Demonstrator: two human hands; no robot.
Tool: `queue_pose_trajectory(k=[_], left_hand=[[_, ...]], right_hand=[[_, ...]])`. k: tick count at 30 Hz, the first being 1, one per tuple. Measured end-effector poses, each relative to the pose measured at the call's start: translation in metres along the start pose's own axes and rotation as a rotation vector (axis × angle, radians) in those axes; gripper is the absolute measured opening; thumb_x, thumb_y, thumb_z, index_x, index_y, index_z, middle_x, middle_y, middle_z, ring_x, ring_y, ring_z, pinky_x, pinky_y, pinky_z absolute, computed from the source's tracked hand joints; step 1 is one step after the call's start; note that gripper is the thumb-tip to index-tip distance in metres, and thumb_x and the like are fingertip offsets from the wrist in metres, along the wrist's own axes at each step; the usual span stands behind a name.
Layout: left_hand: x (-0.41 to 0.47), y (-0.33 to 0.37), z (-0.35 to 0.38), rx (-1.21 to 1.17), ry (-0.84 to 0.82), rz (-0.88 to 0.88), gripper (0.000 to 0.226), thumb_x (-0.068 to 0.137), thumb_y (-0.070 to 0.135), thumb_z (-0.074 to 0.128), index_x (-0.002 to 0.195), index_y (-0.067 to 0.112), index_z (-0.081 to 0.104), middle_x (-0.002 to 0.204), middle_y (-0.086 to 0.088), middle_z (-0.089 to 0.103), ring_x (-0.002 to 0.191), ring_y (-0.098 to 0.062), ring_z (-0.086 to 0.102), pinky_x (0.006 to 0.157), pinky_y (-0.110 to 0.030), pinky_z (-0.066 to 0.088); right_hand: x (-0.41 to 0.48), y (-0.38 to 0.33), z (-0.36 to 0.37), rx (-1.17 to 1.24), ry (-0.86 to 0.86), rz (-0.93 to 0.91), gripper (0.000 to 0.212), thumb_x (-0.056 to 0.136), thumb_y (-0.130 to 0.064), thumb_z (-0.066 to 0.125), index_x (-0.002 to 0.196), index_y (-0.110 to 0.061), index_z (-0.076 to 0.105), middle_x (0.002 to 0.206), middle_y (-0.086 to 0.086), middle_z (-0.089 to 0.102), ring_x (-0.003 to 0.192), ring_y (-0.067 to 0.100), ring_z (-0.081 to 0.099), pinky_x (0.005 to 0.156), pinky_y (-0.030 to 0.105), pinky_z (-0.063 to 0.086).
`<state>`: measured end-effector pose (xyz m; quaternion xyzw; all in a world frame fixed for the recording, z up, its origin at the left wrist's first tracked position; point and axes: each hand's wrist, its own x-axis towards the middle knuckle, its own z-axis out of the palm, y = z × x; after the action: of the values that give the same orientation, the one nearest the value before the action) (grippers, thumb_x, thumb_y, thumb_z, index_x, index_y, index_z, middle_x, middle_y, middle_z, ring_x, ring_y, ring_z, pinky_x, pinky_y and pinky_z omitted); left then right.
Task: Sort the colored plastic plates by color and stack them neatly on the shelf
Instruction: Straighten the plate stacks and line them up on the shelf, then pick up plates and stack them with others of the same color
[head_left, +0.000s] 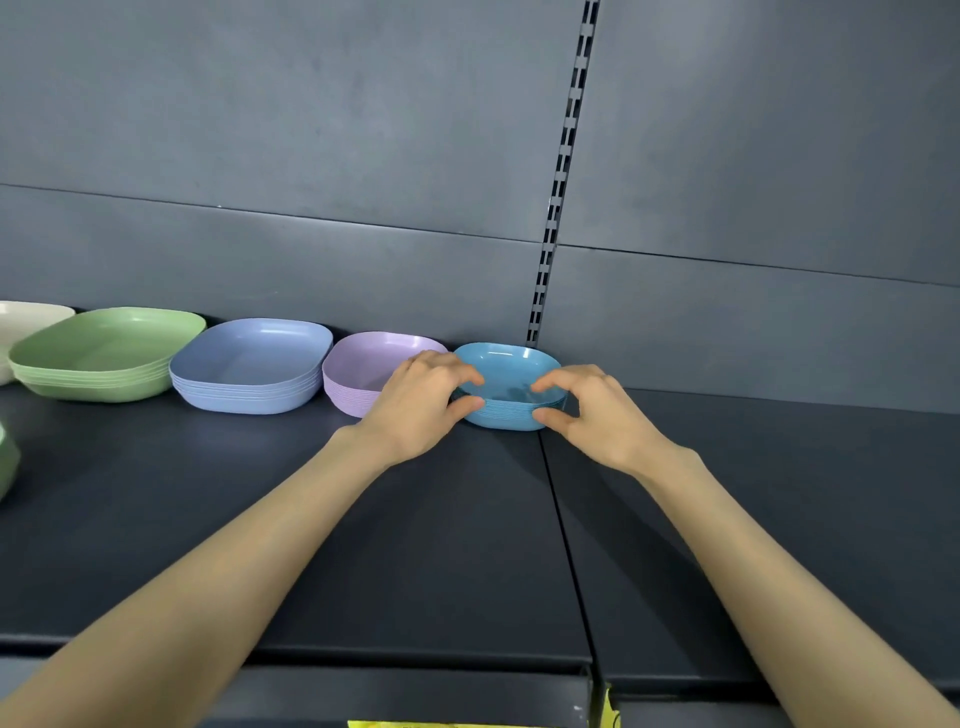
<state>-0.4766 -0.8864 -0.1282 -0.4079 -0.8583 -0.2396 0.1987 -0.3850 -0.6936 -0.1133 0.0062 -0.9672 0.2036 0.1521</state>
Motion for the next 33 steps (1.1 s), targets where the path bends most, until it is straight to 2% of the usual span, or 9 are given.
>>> queue_pose_trajectory(k=[3, 6, 9, 13, 17, 20, 23, 29, 33], left_hand=[[-0.001, 0.006, -0.024, 0.083, -0.011, 0.031, 0.032, 0.092, 0.03, 0.056, 0.12, 0.017, 0.061, 0.121, -0.003, 0.059, 0.114, -0.025, 0.05, 0.097, -0.032, 0.035], [-0.008, 0.019, -0.059, 0.182, 0.012, 0.056, 0.033, 0.094, 0.03, 0.05, 0.125, 0.02, 0.056, 0.128, -0.001, 0.052, 0.119, -0.023, 0.044, 0.096, -0.032, 0.03], [-0.026, 0.032, -0.096, 0.235, 0.083, 0.069, 0.036, 0.094, 0.028, 0.05, 0.129, 0.018, 0.053, 0.129, -0.004, 0.052, 0.118, -0.026, 0.045, 0.094, -0.032, 0.03], [-0.067, 0.044, -0.136, 0.282, 0.145, 0.051, 0.037, 0.092, 0.028, 0.056, 0.126, 0.018, 0.056, 0.123, -0.005, 0.056, 0.109, -0.03, 0.053, 0.088, -0.035, 0.036], [-0.129, 0.052, -0.168, 0.373, 0.169, 0.046, 0.03, 0.084, 0.031, 0.058, 0.109, 0.015, 0.065, 0.099, -0.007, 0.065, 0.084, -0.034, 0.063, 0.072, -0.037, 0.047], [-0.184, 0.056, -0.188, 0.398, 0.129, -0.037, 0.04, 0.08, 0.039, 0.048, 0.105, 0.015, 0.066, 0.093, -0.005, 0.067, 0.078, -0.031, 0.065, 0.068, -0.036, 0.051], [-0.231, 0.051, -0.209, 0.399, 0.082, -0.124, 0.041, 0.08, 0.037, 0.054, 0.112, 0.015, 0.064, 0.1, -0.005, 0.066, 0.087, -0.032, 0.064, 0.076, -0.039, 0.05], [-0.291, 0.02, -0.257, 0.35, 0.186, -0.278, 0.036, 0.083, 0.03, 0.063, 0.114, 0.013, 0.063, 0.108, -0.006, 0.065, 0.093, -0.034, 0.061, 0.078, -0.04, 0.05], [-0.316, -0.016, -0.277, 0.281, 0.207, -0.353, 0.038, 0.086, 0.028, 0.063, 0.122, 0.016, 0.058, 0.117, -0.003, 0.06, 0.092, -0.027, 0.06, 0.084, -0.04, 0.047]], right_hand=[[-0.003, -0.017, -0.018, -0.086, 0.001, 0.0, 0.038, 0.09, -0.024, 0.061, 0.127, -0.017, 0.053, 0.134, -0.002, 0.049, 0.128, 0.017, 0.036, 0.103, 0.032, 0.034], [-0.011, -0.042, -0.036, -0.126, 0.058, -0.013, 0.039, 0.089, -0.023, 0.06, 0.127, -0.018, 0.051, 0.132, -0.001, 0.048, 0.123, 0.02, 0.041, 0.1, 0.04, 0.039], [-0.026, -0.072, -0.052, -0.168, 0.133, -0.053, 0.041, 0.091, -0.023, 0.057, 0.13, -0.018, 0.048, 0.134, -0.002, 0.045, 0.122, 0.021, 0.041, 0.096, 0.039, 0.041], [-0.061, -0.112, -0.061, -0.237, 0.188, -0.106, 0.042, 0.093, -0.024, 0.054, 0.134, -0.019, 0.044, 0.138, -0.003, 0.039, 0.123, 0.021, 0.041, 0.09, 0.036, 0.041], [-0.098, -0.151, -0.054, -0.25, 0.204, -0.184, 0.037, 0.094, -0.025, 0.052, 0.13, -0.02, 0.046, 0.137, -0.006, 0.037, 0.12, 0.022, 0.041, 0.085, 0.033, 0.042], [-0.121, -0.178, -0.035, -0.21, 0.204, -0.252, 0.036, 0.094, -0.026, 0.051, 0.128, -0.019, 0.048, 0.136, -0.005, 0.039, 0.12, 0.022, 0.042, 0.086, 0.032, 0.043], [-0.134, -0.209, -0.011, -0.153, 0.118, -0.27, 0.041, 0.093, -0.029, 0.053, 0.132, -0.017, 0.047, 0.135, -0.003, 0.041, 0.122, 0.021, 0.043, 0.09, 0.039, 0.045], [-0.131, -0.281, 0.026, -0.045, 0.058, -0.321, 0.041, 0.093, -0.03, 0.054, 0.132, -0.019, 0.047, 0.136, -0.004, 0.043, 0.118, 0.019, 0.045, 0.091, 0.037, 0.045], [-0.115, -0.324, 0.055, 0.011, 0.02, -0.327, 0.04, 0.093, -0.031, 0.055, 0.131, -0.02, 0.048, 0.137, -0.005, 0.044, 0.117, 0.019, 0.047, 0.094, 0.04, 0.043]])
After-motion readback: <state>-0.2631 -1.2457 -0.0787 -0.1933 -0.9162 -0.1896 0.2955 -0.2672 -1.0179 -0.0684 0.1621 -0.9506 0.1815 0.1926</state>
